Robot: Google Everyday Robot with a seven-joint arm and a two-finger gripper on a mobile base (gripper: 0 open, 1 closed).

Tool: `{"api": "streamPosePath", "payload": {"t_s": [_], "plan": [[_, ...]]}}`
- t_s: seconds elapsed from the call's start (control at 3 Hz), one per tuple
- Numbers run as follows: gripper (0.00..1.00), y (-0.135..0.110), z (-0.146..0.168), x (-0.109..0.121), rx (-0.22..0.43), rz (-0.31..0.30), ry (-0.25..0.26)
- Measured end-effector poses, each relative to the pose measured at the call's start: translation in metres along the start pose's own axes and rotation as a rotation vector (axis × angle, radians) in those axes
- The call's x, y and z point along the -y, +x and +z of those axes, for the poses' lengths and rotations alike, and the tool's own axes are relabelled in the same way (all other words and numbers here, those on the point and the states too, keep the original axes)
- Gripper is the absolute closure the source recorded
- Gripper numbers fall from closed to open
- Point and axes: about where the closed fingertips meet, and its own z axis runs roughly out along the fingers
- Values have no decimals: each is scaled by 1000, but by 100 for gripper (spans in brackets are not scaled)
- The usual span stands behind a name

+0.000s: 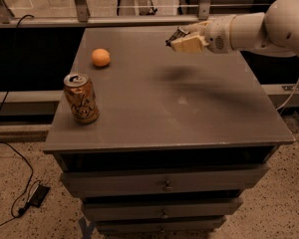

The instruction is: Pick rxbar chocolate

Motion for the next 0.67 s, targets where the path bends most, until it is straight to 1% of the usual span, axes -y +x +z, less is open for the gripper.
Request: {"api": "streamPosePath", "payload": {"t_s": [0.33,0.67], "plan": [[100,-31,-25,-2,4,-68,-27],[100,-32,-27,-4,2,-71,-36]]}}
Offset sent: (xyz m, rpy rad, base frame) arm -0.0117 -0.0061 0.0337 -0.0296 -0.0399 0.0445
